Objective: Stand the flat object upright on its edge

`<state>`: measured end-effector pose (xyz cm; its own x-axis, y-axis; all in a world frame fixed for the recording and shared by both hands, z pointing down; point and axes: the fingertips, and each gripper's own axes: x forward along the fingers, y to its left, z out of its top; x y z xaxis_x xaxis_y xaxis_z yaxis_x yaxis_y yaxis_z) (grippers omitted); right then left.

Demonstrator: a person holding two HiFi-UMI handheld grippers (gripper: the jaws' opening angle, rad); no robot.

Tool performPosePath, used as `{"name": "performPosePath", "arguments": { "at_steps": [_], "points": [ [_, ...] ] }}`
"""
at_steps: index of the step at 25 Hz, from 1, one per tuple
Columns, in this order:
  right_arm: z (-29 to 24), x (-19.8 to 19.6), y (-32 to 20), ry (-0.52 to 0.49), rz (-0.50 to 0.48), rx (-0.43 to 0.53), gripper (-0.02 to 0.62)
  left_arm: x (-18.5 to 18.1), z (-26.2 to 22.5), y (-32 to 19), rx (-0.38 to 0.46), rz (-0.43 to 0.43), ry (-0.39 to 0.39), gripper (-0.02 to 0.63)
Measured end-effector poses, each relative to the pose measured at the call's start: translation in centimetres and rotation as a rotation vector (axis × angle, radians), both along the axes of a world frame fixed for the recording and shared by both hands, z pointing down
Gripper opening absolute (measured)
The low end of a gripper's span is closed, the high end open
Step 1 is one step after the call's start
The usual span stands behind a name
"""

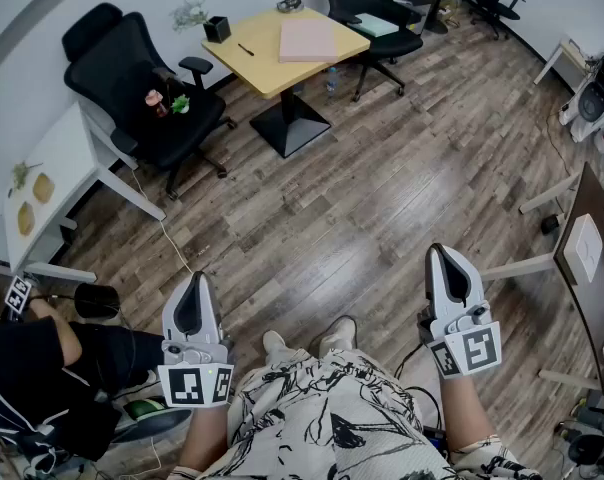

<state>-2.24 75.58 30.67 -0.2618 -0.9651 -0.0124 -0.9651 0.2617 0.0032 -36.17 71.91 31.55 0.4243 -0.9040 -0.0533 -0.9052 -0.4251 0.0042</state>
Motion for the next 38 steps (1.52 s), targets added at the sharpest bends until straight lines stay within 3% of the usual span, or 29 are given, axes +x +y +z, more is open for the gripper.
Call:
{"name": "performPosePath", "arguments": {
  "at_steps": [5, 9, 16, 20, 24, 27, 34, 38],
  "points": [
    [-0.1, -0.4, 0.1, 0.001, -0.006, 0.000, -0.006, -0.1, -0.1, 0.2, 0.001, 0.000, -0.007, 0.003],
    [-0.2, -0.5, 0.2, -0.010, 0.006, 0.008, -0.006, 0.1, 0.4, 0.2, -0.009, 0.003, -0.064, 0.002],
    [-0.1, -1.0, 0.6, -0.068, -0.008, 0.037, -0.005, 0.6, 0.5, 0.5, -0.026, 0.056, -0.010, 0.005],
    [-0.1, -1.6, 1.0, -0.089, -0.049, 0.054, -0.005, 1.9, 0.5, 1.2, -0.003, 0.139, -0.007, 0.005],
    [-0.5, -1.8, 0.9, -0.077, -0.055, 0.075, -0.001, 1.5, 0.5, 0.5, -0.011, 0.101, -0.013, 0.021],
    [-0.5, -1.6, 0.9, -0.082, -0.059, 0.070, 0.065, 1.5, 0.8, 0.4, -0.032, 0.084, -0.025, 0.175],
    [-0.1, -1.2, 0.5, -0.089, -0.052, 0.062, 0.291, 1.0, 0.9, 0.0, -0.038, 0.031, -0.025, 0.349],
    [0.4, -0.1, 0.1, -0.092, -0.039, 0.070, 0.455, 1.2, 1.1, -0.4, -0.035, 0.001, -0.039, 0.468]
  ]
}}
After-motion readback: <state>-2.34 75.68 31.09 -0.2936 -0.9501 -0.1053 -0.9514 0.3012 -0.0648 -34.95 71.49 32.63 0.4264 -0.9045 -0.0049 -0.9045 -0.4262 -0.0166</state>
